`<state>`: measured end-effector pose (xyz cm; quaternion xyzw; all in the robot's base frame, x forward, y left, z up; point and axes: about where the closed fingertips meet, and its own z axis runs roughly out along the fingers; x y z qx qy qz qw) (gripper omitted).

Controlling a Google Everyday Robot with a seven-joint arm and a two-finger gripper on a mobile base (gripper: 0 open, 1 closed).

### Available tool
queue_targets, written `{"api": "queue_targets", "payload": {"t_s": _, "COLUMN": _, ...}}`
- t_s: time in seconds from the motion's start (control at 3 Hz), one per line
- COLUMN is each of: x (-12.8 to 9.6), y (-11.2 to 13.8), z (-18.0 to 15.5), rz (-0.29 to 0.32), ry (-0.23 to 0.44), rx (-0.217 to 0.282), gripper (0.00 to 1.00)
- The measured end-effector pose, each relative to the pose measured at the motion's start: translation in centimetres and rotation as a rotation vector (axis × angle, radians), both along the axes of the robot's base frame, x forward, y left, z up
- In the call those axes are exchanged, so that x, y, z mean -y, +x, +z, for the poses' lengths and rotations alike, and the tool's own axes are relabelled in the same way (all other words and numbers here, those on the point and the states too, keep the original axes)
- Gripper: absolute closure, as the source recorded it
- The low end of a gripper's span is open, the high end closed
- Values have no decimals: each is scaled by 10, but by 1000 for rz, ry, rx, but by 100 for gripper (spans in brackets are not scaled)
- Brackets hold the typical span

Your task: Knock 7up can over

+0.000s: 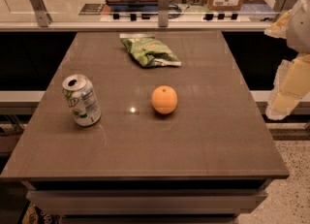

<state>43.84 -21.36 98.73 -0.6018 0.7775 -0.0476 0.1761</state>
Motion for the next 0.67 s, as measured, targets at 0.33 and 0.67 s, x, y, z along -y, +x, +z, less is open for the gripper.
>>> {"api": "queue_targets", "payload": {"t_s": 0.33, "x": 0, "y": 0, "z": 0, "rz": 0, "ry": 0, "rx": 0, "gripper": 0}}
{"api": "queue_targets", "payload": {"t_s": 0.67, "x": -6, "y": 2, "z": 5, "rz": 3, "ry": 28, "rx": 32, "gripper": 0}}
